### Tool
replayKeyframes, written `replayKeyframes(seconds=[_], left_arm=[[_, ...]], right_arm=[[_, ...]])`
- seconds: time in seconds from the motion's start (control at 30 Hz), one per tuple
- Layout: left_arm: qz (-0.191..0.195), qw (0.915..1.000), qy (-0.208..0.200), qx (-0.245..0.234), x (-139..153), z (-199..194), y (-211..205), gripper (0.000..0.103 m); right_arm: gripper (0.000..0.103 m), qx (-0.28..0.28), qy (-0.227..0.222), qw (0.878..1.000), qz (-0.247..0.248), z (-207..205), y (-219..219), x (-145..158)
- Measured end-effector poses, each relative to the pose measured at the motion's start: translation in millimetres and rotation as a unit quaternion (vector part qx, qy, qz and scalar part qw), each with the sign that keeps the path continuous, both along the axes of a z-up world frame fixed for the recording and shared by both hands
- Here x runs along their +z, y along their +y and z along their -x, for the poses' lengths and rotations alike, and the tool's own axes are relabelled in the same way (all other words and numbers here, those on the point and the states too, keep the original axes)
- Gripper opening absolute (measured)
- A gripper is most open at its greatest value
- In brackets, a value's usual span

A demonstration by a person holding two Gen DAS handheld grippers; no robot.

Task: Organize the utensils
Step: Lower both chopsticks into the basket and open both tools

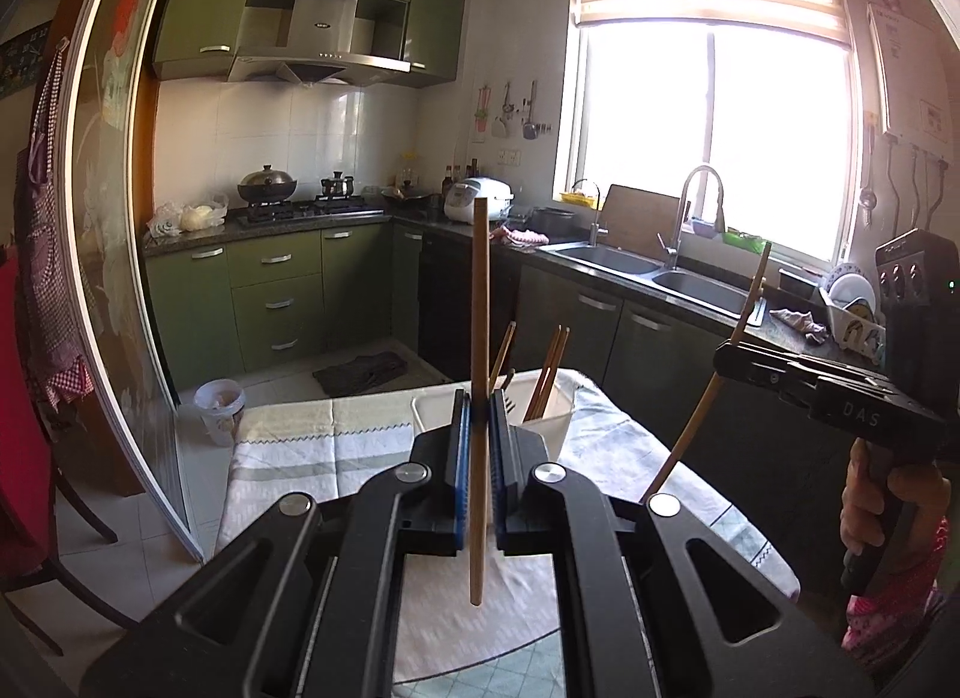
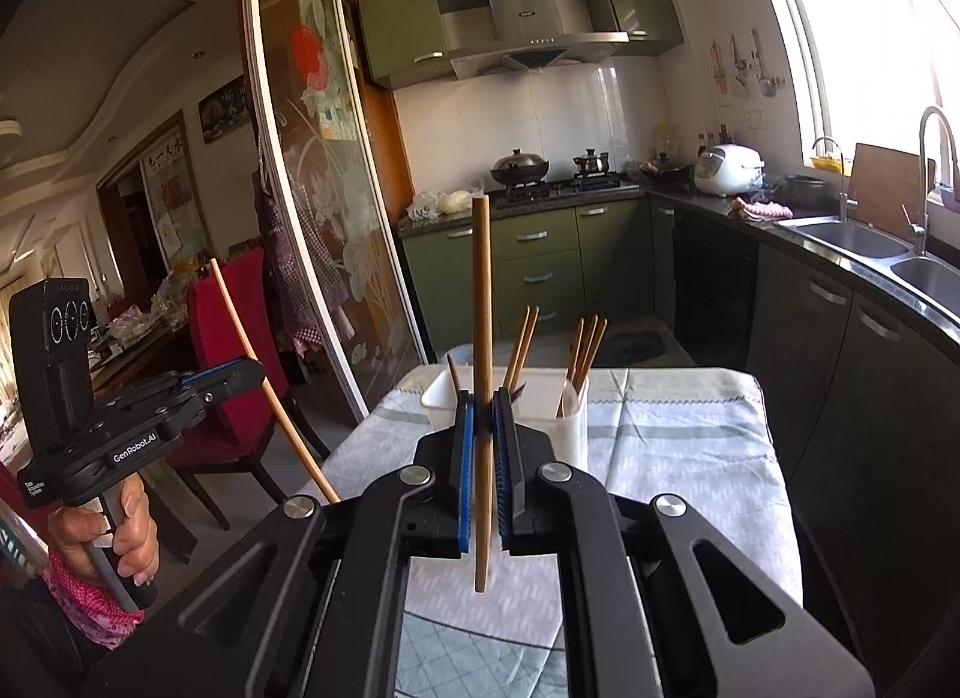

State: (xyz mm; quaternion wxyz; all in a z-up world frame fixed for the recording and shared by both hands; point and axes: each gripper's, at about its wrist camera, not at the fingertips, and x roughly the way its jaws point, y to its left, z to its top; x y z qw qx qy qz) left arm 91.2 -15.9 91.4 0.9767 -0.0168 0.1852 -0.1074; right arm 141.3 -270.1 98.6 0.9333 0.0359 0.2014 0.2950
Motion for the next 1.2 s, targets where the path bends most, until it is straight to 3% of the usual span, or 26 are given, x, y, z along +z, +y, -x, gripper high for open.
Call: replayKeyframes(seconds=[0.23,0.4,0.53,0.77,0.97,1.2], left_arm=[[-0.019,0.9965,-0.082,0.004,56,-20,-13,0.006],[-0.025,0.9931,-0.114,0.015,74,-51,-21,0.006],[-0.019,0.9956,-0.09,0.014,62,-91,-27,0.006],[-0.018,0.9996,-0.009,0.018,5,-144,-27,0.006],[-0.018,0.999,0.04,0.008,-29,-159,-23,0.006],[-0.027,0.9976,0.063,0.002,-50,-156,-24,0.007]], right_arm=[[0.007,-0.013,-0.062,0.998,-0.02,-26,11,45],[0.007,-0.037,-0.093,0.995,-0.013,-55,25,58],[0.007,-0.043,-0.081,0.996,-0.005,-90,37,51],[0.007,-0.033,-0.025,0.999,0.007,-135,50,8],[0.007,-0.022,0.013,1.0,0.016,-154,57,-26],[0.009,-0.011,0.036,0.999,0.028,-159,63,-47]])
